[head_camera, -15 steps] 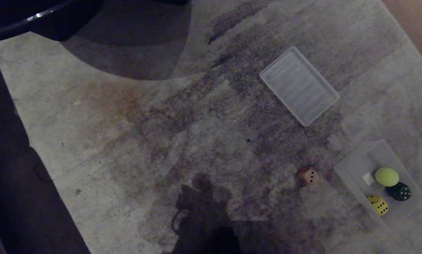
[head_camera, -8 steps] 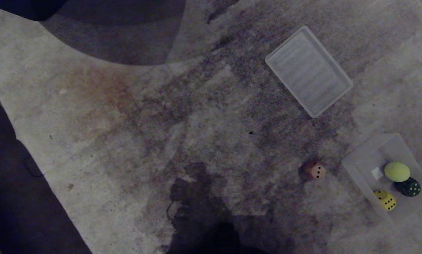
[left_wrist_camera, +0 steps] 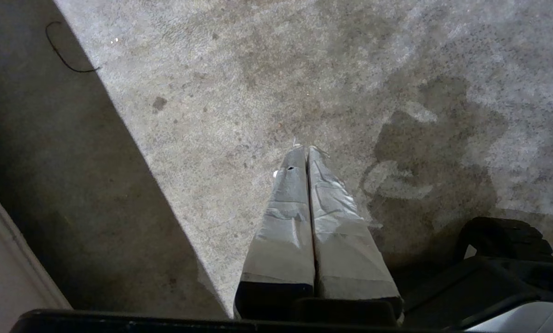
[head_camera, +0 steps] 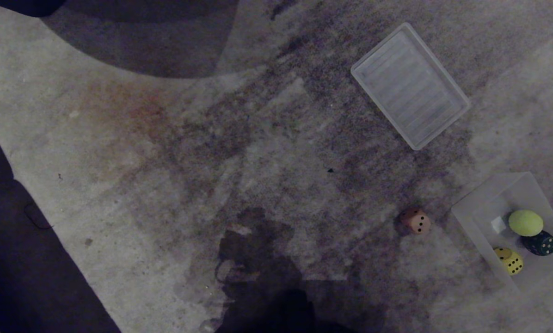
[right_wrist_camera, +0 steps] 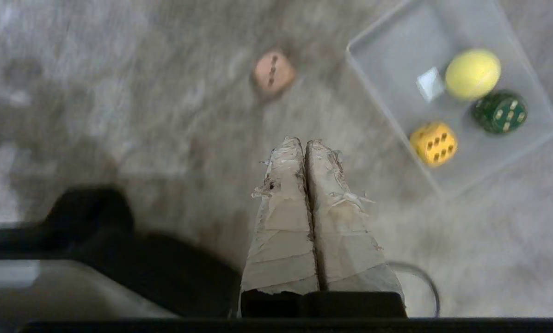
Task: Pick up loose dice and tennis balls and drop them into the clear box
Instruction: Pick up toys out of the box
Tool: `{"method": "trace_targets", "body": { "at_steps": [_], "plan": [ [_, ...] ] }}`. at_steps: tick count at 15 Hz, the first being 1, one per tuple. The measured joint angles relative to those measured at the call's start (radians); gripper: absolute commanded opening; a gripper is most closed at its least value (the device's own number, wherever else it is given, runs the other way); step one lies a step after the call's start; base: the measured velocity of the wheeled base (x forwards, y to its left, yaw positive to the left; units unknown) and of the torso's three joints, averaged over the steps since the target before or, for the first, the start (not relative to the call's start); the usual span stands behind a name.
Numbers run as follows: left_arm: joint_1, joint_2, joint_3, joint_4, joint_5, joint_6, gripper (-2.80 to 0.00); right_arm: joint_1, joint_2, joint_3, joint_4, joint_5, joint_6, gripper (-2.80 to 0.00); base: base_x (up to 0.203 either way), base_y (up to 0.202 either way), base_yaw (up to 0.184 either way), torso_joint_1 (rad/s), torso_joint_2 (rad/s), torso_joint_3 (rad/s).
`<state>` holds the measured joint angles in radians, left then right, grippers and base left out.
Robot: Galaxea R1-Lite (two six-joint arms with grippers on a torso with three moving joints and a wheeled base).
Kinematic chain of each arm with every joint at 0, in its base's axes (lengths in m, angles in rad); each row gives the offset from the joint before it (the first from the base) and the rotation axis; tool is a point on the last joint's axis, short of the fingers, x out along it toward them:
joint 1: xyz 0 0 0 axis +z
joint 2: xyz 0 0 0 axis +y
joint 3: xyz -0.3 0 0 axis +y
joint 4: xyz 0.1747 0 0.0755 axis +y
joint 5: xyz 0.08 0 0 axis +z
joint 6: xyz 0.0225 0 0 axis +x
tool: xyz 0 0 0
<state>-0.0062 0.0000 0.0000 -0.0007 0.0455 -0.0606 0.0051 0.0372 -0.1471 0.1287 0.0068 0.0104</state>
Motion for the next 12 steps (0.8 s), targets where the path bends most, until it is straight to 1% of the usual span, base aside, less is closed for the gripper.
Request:
{"method": "trace_targets", "body": {
  "at_steps": [2,4,6,9,12],
  "plan": [
    [0.000,0.000,0.000,0.000,0.000,0.000,-2.80,-0.001,0.079,-0.078,0.087,0.001,0.000,-2.80,0.000,0.000,0.000,0.000,0.00,0.000],
    [0.000,0.000,0.000,0.000,0.000,0.000,-2.80,-0.002,0.205,-0.124,0.080,0.002,0.001,-2.80,0.000,0.000,0.000,0.000,0.00,0.000],
    [0.000,0.000,0.000,0.000,0.000,0.000,-2.80,-0.002,0.349,-0.144,0.020,0.002,0.023,-2.80,0.000,0.000,0.000,0.000,0.00,0.000],
    [0.000,0.000,0.000,0.000,0.000,0.000,-2.80,0.003,0.633,-0.179,-0.101,0.000,0.111,-2.80,0.000,0.000,0.000,0.000,0.00,0.000],
    [0.000,0.000,0.000,0.000,0.000,0.000,-2.80,0.013,0.937,-0.204,-0.270,0.008,0.191,-2.80,0.000,0.000,0.000,0.000,0.00,0.000]
  ]
}}
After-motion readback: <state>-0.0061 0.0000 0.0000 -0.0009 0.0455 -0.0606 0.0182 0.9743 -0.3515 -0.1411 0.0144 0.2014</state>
